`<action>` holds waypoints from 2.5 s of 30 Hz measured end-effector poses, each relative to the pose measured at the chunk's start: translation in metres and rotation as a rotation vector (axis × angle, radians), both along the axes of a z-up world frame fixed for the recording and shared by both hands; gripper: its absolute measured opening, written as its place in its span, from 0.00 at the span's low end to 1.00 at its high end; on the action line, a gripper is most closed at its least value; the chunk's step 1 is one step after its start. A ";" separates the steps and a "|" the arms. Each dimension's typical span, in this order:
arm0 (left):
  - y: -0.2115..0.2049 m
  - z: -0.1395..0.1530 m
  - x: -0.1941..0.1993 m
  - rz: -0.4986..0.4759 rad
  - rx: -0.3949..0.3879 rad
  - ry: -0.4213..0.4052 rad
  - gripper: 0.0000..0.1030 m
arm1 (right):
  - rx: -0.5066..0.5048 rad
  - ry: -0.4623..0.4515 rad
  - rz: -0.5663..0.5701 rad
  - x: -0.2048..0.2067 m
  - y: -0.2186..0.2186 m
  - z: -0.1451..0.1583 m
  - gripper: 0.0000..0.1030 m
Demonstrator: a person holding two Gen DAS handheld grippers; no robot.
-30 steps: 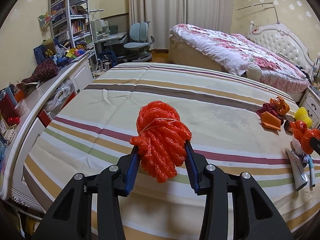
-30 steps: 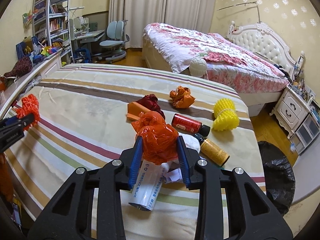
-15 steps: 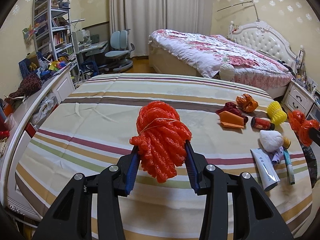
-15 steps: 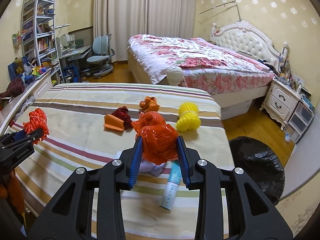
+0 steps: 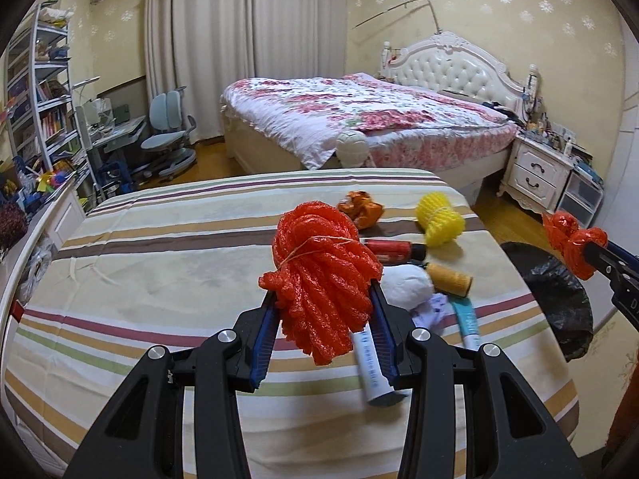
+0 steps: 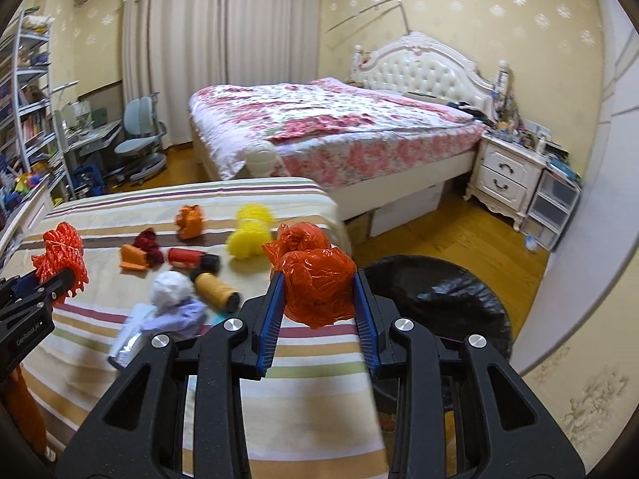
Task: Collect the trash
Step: 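Carry the mesh bundle and plastic bag in both tools over the black trash bin, then open both tools to drop the orange items into the bin, then move the left tool to the white tube while the right tool moves to the teal toothpaste tube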
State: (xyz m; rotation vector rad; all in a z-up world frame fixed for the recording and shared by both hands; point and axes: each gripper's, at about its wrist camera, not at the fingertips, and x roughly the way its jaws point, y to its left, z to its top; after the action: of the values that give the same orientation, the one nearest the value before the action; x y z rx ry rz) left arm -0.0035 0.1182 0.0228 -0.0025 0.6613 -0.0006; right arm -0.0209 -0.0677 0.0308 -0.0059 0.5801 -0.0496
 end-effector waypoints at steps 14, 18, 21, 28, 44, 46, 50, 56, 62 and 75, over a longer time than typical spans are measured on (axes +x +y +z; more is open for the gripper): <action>-0.134 -0.004 0.042 -0.217 0.009 -0.034 0.42 | 0.026 0.032 -0.171 0.016 -0.097 -0.038 0.32; -0.162 -0.014 0.058 -0.248 0.024 -0.020 0.42 | 0.044 0.043 -0.197 0.027 -0.117 -0.049 0.32; -0.180 -0.022 0.068 -0.270 0.035 0.000 0.42 | 0.051 0.051 -0.206 0.032 -0.127 -0.056 0.32; -0.216 -0.033 0.084 -0.300 0.066 0.020 0.42 | 0.072 0.059 -0.226 0.043 -0.146 -0.064 0.33; -0.248 -0.049 0.103 -0.330 0.125 0.060 0.49 | 0.104 0.089 -0.253 0.057 -0.172 -0.078 0.35; -0.250 -0.049 0.103 -0.321 0.131 0.056 0.62 | 0.103 0.089 -0.258 0.058 -0.173 -0.079 0.36; -0.246 -0.050 0.103 -0.309 0.120 0.061 0.72 | 0.099 0.084 -0.272 0.058 -0.175 -0.080 0.46; -0.244 -0.049 0.101 -0.307 0.111 0.064 0.77 | 0.102 0.078 -0.288 0.054 -0.176 -0.079 0.51; -0.235 -0.041 0.093 -0.294 0.116 0.055 0.77 | 0.099 0.070 -0.285 0.048 -0.174 -0.076 0.56; -0.170 -0.029 0.049 -0.220 0.118 0.065 0.77 | 0.113 0.095 -0.230 0.012 -0.130 -0.071 0.57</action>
State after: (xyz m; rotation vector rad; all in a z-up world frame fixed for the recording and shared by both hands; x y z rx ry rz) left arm 0.0451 -0.0514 -0.0062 0.1848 0.7228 -0.1743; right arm -0.0092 -0.1979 -0.0404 0.1696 0.6759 -0.2412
